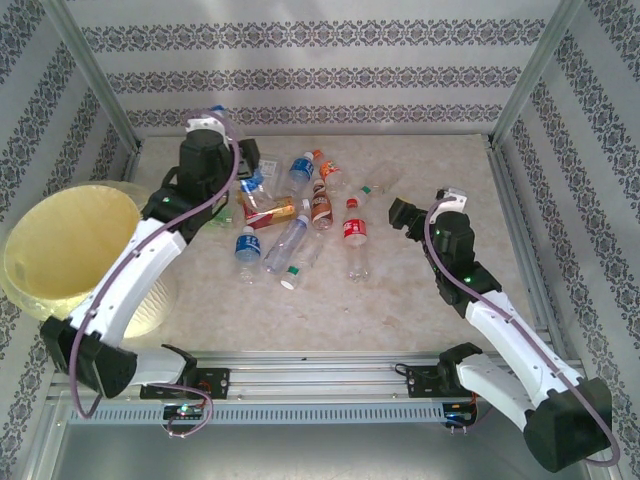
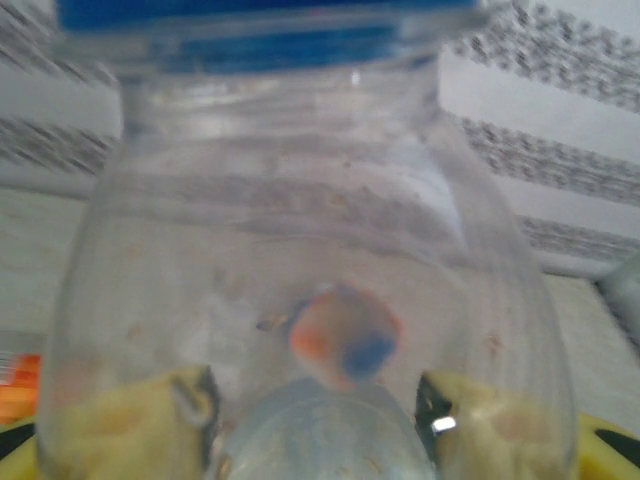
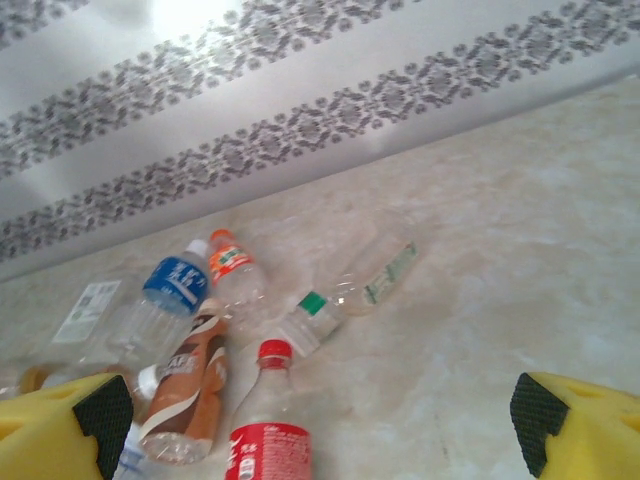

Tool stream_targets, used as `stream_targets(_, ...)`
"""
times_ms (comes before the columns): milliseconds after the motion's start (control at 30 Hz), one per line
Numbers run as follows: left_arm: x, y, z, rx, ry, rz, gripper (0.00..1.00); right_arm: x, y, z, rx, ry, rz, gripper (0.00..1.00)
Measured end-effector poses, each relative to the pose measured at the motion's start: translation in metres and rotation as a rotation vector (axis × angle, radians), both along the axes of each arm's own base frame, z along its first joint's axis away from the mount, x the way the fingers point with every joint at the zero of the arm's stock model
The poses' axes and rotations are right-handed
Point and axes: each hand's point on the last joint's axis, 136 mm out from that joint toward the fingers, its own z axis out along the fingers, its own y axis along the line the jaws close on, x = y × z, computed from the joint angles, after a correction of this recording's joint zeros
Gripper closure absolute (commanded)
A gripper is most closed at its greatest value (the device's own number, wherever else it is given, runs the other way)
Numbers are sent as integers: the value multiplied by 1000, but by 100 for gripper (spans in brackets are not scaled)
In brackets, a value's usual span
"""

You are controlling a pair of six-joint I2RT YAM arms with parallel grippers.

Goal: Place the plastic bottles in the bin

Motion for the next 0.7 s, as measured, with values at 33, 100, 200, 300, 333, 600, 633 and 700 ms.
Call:
stream_targets(33, -6, 12, 12, 44, -23, 40, 46, 1, -4, 0, 8, -1, -15, 2)
stream_targets(100, -16, 32, 35, 111, -69, 105, 46, 2, -8, 1, 21, -5, -36, 2)
stream_targets(200, -29, 63, 64, 205, -121, 214, 45, 3, -9, 2, 38, -14, -45, 2)
stream_targets(300, -36, 96, 81, 282, -137, 333, 45, 6, -8, -1, 52, -5, -49, 2)
stream_targets(333, -38, 109, 83, 302, -135, 375, 45, 7, -8, -3, 53, 0, -49, 2)
stream_targets(600, -77, 195, 99, 362, -120, 645, 44, 10, -4, -11, 55, 27, -37, 2)
stream_targets(633, -85, 204, 102, 362, -124, 681, 44, 10, -3, -12, 55, 30, -34, 2)
stream_targets(700, -100, 218, 104, 363, -124, 744, 44, 11, -3, -14, 55, 36, -30, 2)
